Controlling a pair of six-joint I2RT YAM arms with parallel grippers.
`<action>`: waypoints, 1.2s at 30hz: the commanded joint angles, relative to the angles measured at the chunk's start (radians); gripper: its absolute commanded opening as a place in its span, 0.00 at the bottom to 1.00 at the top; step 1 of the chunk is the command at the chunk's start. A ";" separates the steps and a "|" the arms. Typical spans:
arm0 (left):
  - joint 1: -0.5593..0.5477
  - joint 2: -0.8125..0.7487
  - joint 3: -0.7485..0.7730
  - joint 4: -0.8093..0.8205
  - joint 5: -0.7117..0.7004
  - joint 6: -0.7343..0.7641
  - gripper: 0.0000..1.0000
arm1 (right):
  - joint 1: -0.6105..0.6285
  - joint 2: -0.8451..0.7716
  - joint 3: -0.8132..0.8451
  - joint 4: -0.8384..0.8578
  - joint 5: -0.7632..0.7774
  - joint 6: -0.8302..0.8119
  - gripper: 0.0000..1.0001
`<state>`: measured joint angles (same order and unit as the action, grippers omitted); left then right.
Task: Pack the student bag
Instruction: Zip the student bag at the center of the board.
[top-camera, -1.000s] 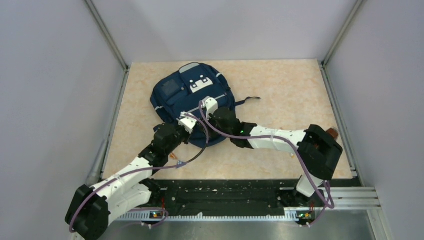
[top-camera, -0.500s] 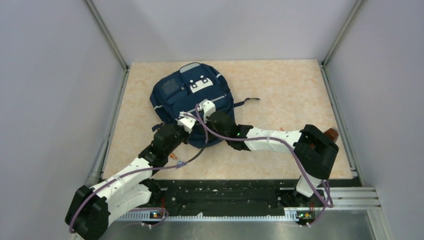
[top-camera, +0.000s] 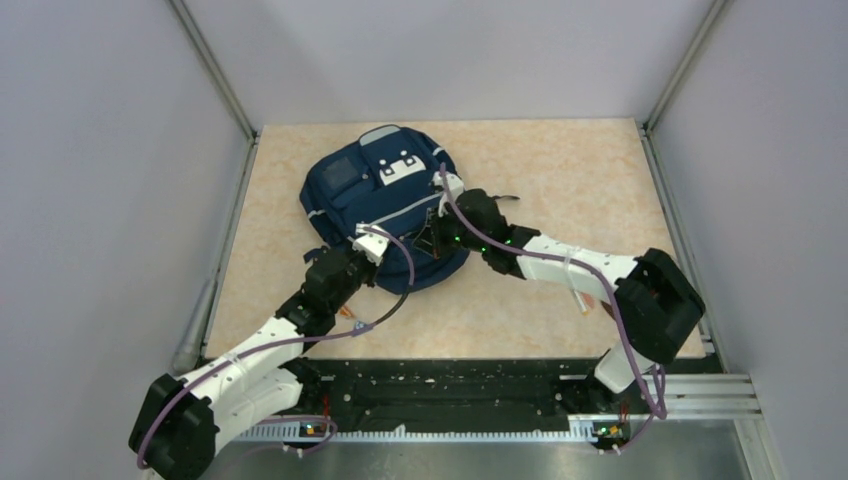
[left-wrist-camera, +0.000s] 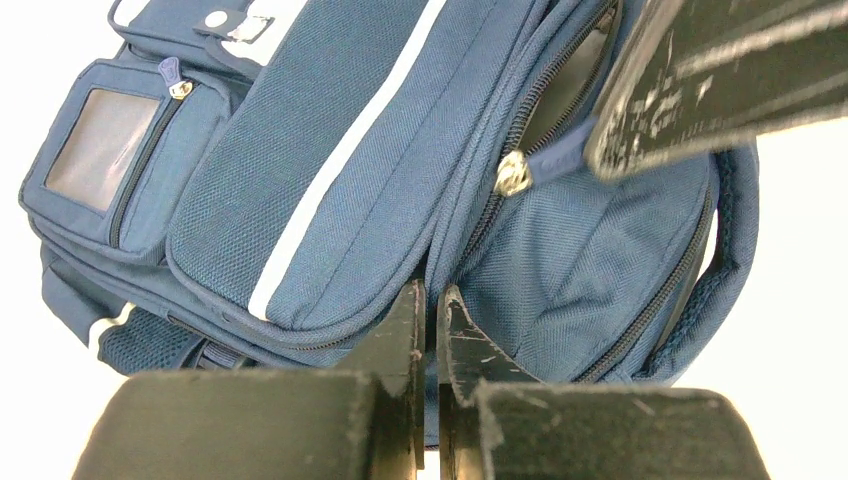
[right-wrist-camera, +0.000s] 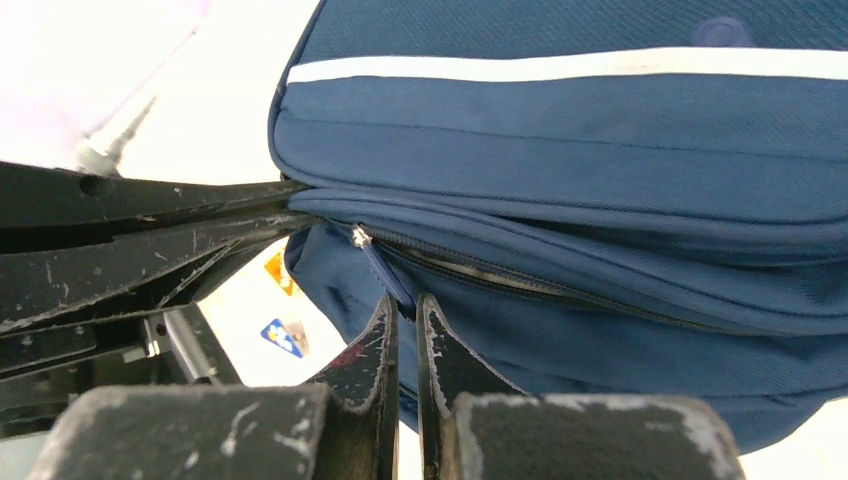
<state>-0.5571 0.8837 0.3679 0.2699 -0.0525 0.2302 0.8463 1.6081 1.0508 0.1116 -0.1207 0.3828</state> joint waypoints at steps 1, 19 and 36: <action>0.015 -0.029 -0.009 0.036 -0.141 -0.015 0.00 | -0.135 -0.064 -0.037 0.048 -0.097 0.104 0.00; 0.014 -0.080 -0.011 -0.034 -0.404 -0.069 0.00 | -0.331 -0.099 -0.146 0.094 -0.021 0.121 0.00; 0.014 -0.051 0.022 -0.090 -0.221 -0.091 0.00 | -0.188 -0.121 -0.230 0.332 -0.232 -0.246 0.48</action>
<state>-0.5503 0.8108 0.3496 0.1577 -0.2764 0.1772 0.5430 1.5398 0.8745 0.3271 -0.3264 0.3374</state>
